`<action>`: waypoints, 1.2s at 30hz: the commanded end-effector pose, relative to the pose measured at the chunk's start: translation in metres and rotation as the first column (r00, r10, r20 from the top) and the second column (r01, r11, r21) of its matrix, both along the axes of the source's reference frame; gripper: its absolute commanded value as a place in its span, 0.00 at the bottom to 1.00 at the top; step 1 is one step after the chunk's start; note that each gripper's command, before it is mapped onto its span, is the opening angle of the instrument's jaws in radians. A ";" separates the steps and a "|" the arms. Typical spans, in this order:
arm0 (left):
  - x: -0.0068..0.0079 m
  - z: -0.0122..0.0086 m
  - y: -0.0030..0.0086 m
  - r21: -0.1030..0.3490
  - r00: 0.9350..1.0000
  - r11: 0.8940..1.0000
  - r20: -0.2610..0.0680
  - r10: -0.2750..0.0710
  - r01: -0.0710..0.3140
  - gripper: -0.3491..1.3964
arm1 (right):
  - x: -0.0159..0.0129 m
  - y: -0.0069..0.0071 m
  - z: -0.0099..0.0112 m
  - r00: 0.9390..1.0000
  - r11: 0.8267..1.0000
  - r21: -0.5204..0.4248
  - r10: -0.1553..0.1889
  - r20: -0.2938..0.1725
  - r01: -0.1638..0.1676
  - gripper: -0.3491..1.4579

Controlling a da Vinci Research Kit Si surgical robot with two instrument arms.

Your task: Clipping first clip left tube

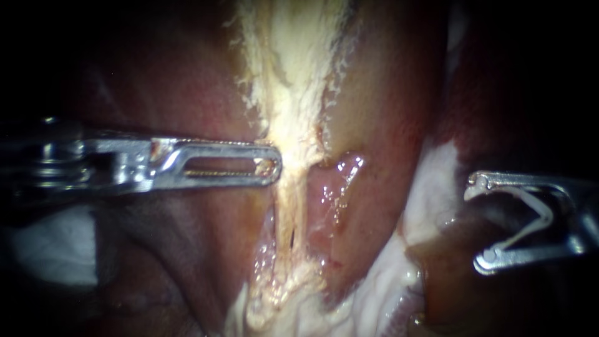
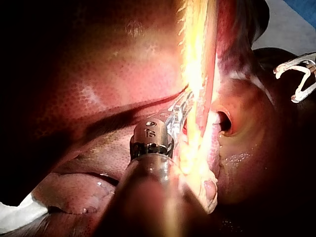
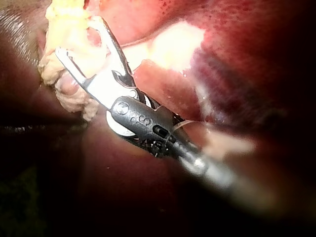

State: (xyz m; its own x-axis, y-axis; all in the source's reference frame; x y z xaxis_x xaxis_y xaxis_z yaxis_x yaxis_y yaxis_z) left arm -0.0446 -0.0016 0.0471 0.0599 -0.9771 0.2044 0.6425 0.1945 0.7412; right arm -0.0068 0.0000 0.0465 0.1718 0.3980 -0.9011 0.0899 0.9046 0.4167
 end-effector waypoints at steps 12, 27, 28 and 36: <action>0.0008 -0.0014 -0.0005 0.007 1.000 1.000 0.004 0.001 -0.001 0.00 | 0.0014 -0.0009 0.0010 1.000 1.000 0.017 -0.019 0.001 0.019 0.52; 0.0043 -0.0038 -0.0004 0.016 1.000 1.000 0.001 -0.005 0.005 0.00 | 0.0066 -0.0030 0.0045 0.998 0.996 0.069 -0.064 0.018 0.063 0.52; 0.0044 -0.0038 -0.0004 0.017 1.000 1.000 0.001 -0.005 0.005 0.00 | 0.0069 -0.0032 0.0048 0.998 0.996 0.068 -0.066 0.016 0.065 0.52; 0.0051 -0.0044 -0.0002 0.015 1.000 1.000 -0.004 -0.009 0.009 0.00 | 0.0103 -0.0041 0.0072 0.996 0.991 0.107 -0.083 0.016 0.081 0.52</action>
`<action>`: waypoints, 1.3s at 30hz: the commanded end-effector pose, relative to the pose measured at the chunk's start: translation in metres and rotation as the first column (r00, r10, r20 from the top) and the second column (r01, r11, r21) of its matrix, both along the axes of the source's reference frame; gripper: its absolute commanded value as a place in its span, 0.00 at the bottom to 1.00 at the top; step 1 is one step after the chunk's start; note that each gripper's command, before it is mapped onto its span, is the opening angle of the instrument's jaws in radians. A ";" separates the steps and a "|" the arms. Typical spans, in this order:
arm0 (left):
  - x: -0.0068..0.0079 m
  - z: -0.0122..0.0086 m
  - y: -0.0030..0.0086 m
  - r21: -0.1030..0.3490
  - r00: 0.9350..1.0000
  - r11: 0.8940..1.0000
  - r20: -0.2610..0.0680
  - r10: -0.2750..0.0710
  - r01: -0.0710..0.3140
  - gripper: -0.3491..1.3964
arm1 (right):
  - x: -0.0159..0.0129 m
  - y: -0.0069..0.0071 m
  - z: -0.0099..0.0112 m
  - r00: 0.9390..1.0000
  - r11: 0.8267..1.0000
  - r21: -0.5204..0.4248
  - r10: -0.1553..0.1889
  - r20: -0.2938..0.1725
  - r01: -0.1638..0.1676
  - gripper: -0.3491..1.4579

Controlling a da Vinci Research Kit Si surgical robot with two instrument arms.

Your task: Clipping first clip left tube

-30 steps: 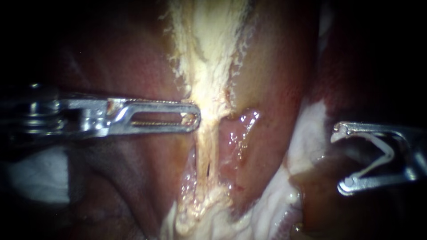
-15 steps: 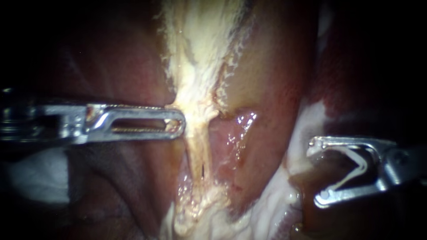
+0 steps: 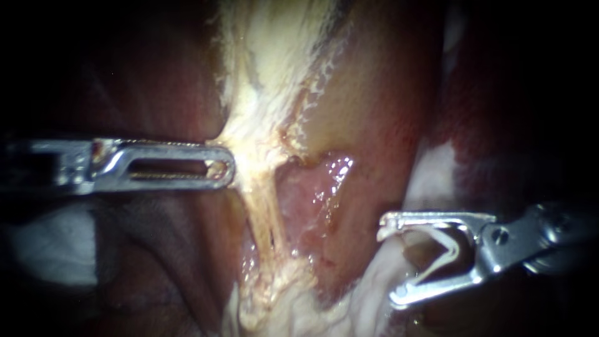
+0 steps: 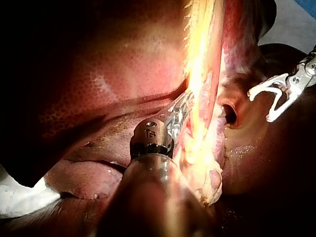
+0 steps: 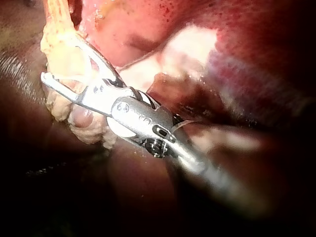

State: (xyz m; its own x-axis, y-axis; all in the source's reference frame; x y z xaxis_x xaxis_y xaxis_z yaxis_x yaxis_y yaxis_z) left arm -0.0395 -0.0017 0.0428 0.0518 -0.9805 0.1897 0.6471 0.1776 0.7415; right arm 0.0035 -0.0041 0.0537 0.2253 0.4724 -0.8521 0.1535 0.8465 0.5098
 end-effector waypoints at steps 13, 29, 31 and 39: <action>0.0008 -0.0004 0.0001 0.003 1.000 1.000 -0.004 -0.006 0.006 0.00 | 0.0062 -0.0006 0.0032 0.999 0.995 0.090 -0.037 0.025 0.034 0.52; 0.0011 -0.0007 0.0000 0.003 1.000 1.000 -0.006 -0.008 0.008 0.00 | 0.0103 -0.0001 0.0057 0.998 0.992 0.124 -0.035 0.052 0.028 0.52; 0.0012 -0.0008 0.0000 0.003 1.000 1.000 -0.006 -0.008 0.008 0.00 | 0.0106 -0.0001 0.0061 0.998 0.991 0.129 -0.035 0.052 0.028 0.52; 0.0013 -0.0008 0.0000 0.003 1.000 1.000 -0.005 -0.008 0.008 0.00 | 0.0123 -0.0008 0.0076 0.997 0.990 0.138 -0.048 0.053 0.040 0.52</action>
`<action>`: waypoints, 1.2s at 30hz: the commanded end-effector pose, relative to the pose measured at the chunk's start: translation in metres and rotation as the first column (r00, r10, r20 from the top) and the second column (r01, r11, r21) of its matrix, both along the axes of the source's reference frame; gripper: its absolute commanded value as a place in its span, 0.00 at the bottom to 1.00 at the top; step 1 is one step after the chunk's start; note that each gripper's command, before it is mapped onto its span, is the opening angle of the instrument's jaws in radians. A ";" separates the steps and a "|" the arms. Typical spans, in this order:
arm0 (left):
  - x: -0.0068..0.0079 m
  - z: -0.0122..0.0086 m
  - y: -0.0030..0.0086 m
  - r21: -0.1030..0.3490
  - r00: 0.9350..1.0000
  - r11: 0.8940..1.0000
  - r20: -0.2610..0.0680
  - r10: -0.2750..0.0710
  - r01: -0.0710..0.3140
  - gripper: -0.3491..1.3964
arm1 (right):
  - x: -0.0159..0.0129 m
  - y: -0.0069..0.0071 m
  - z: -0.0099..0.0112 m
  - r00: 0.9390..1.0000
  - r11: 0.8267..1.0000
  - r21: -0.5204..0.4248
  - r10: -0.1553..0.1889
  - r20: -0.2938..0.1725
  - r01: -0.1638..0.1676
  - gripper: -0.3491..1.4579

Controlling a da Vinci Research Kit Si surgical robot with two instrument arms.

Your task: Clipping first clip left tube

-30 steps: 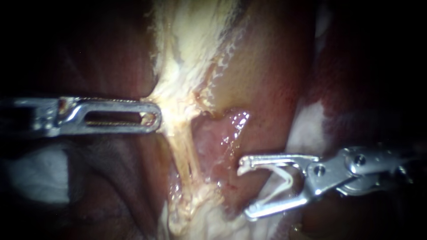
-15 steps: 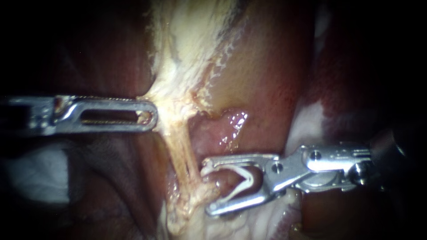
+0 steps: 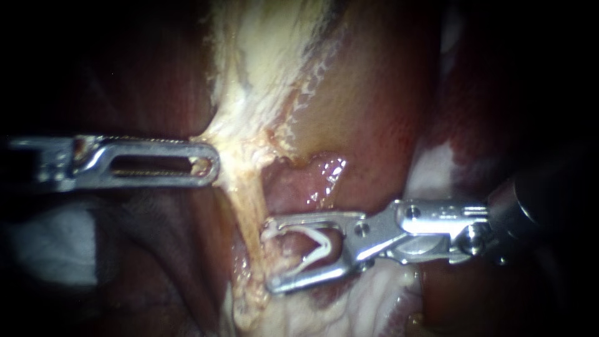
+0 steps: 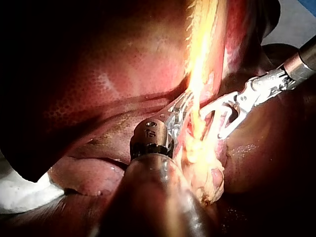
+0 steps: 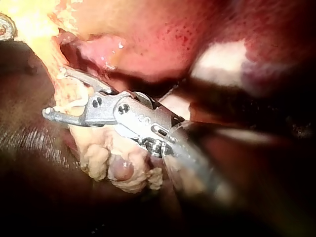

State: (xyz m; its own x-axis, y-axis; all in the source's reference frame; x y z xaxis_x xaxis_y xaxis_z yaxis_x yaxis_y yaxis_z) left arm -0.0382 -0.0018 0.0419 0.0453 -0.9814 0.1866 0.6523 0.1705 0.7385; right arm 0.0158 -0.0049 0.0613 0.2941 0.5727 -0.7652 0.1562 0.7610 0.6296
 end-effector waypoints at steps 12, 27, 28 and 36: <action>-0.0001 -0.0005 -0.0003 0.000 1.000 1.000 -0.001 -0.002 0.002 0.00 | 0.0008 -0.0002 0.0016 1.000 1.000 -0.001 -0.006 0.010 0.006 0.52; -0.0003 -0.0013 -0.0006 0.001 1.000 1.000 -0.003 -0.004 0.004 0.00 | 0.0018 0.0000 0.0026 1.000 1.000 -0.006 -0.001 0.026 0.001 0.52; -0.0003 -0.0014 -0.0006 0.001 1.000 1.000 -0.003 -0.004 0.004 0.00 | 0.0019 -0.0001 0.0027 1.000 1.000 -0.007 0.000 0.026 0.000 0.52; -0.0004 -0.0019 -0.0008 0.002 1.000 1.000 -0.004 -0.006 0.006 0.00 | 0.0029 -0.0003 0.0030 1.000 1.000 -0.027 -0.001 0.024 0.001 0.52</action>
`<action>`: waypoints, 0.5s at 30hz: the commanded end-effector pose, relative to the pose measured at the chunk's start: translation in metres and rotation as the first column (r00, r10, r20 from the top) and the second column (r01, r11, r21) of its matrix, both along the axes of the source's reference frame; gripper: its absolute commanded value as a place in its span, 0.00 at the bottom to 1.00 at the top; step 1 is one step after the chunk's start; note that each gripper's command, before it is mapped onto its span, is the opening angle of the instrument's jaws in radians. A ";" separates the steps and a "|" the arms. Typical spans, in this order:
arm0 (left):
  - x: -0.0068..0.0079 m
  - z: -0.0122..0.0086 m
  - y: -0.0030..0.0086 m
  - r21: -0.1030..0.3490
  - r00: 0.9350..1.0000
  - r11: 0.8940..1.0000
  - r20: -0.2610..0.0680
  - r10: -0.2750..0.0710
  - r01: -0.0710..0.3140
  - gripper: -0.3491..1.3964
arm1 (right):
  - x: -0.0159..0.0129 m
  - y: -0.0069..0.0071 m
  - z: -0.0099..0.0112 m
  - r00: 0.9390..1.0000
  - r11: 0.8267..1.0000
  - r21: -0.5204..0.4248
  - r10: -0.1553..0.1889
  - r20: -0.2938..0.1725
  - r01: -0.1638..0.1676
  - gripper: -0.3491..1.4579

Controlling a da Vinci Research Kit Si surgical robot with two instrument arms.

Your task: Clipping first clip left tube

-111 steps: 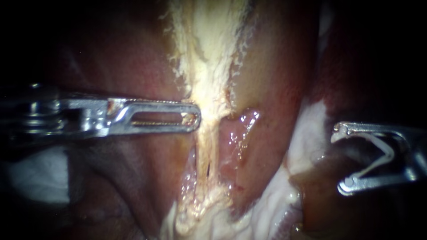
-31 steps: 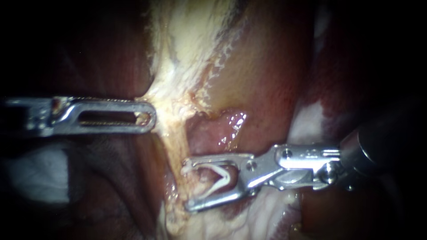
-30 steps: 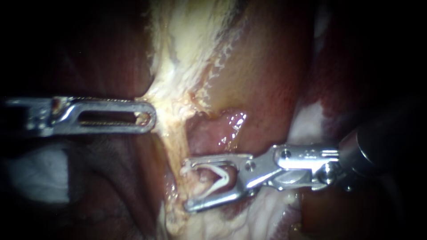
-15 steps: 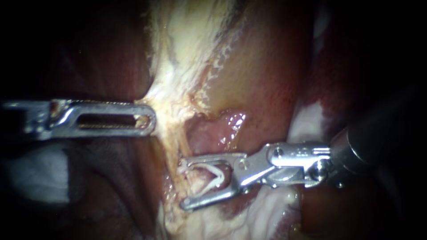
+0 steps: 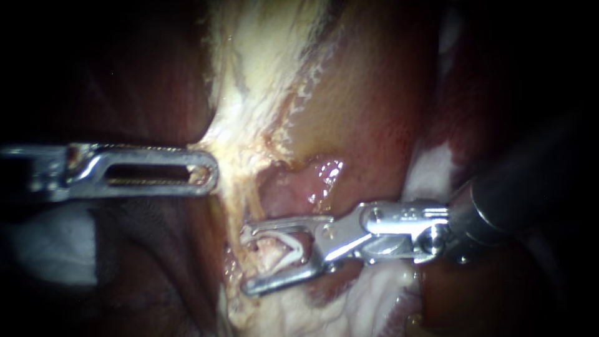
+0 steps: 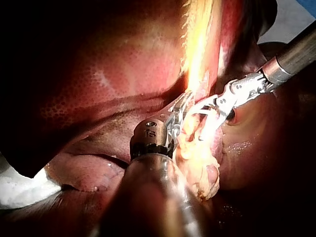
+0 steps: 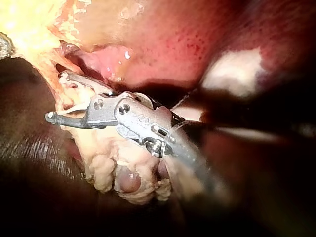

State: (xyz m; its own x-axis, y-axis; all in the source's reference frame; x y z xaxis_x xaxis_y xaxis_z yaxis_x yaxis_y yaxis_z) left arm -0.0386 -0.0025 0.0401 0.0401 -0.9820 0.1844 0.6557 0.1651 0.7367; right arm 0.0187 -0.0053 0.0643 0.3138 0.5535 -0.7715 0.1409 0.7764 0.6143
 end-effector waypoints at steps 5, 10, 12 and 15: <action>-0.0001 -0.0003 -0.0001 0.000 1.000 1.000 -0.001 -0.001 0.001 0.00 | 0.0004 0.0000 0.0001 1.000 1.000 -0.025 -0.005 -0.006 0.005 0.52; -0.0001 -0.0005 -0.0001 0.001 1.000 1.000 -0.001 -0.001 0.001 0.00 | 0.0007 -0.0002 0.0002 1.000 0.999 -0.038 -0.008 -0.009 0.007 0.52; -0.0001 -0.0006 0.0000 0.002 1.000 1.000 -0.001 -0.001 0.001 0.00 | 0.0008 -0.0004 0.0003 1.000 0.999 -0.034 -0.021 -0.017 0.020 0.52; -0.0001 -0.0005 0.0000 0.002 1.000 1.000 -0.001 -0.001 0.001 0.00 | 0.0008 -0.0008 0.0003 0.999 0.999 -0.031 -0.039 -0.037 0.038 0.52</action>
